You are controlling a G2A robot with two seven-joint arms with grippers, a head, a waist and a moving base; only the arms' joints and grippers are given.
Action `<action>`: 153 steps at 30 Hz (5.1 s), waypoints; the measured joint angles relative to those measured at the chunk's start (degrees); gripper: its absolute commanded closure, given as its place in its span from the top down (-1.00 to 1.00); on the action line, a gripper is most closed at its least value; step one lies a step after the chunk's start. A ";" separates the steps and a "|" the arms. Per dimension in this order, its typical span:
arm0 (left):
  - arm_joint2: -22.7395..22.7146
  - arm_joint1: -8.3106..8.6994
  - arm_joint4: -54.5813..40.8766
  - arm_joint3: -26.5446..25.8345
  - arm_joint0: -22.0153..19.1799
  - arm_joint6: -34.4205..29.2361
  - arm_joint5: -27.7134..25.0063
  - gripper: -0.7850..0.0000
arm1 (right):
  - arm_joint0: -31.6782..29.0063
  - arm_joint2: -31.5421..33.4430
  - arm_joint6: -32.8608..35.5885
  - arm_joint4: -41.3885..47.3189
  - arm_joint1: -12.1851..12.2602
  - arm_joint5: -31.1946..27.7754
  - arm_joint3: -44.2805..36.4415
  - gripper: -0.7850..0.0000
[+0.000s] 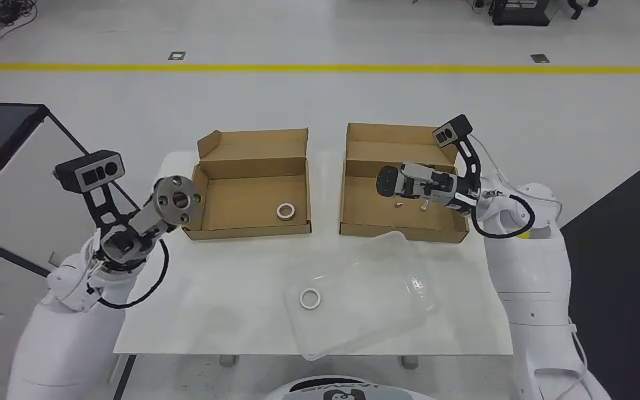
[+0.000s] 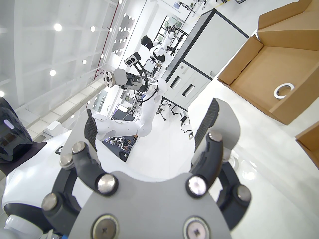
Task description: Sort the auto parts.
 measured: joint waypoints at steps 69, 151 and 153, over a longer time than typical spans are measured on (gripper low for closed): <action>-0.69 -1.77 6.14 -4.18 -3.18 6.97 4.17 -1.00 | 0.00 0.00 0.00 0.00 0.00 0.00 0.00 1.00; 43.96 -10.35 110.14 27.86 -42.20 -1.87 55.76 -1.00 | 0.00 0.00 0.00 0.00 0.00 0.00 0.00 1.00; 45.24 -10.95 110.95 29.59 -43.05 -2.90 56.50 -1.00 | 0.00 0.00 0.00 0.00 0.00 0.00 0.00 1.00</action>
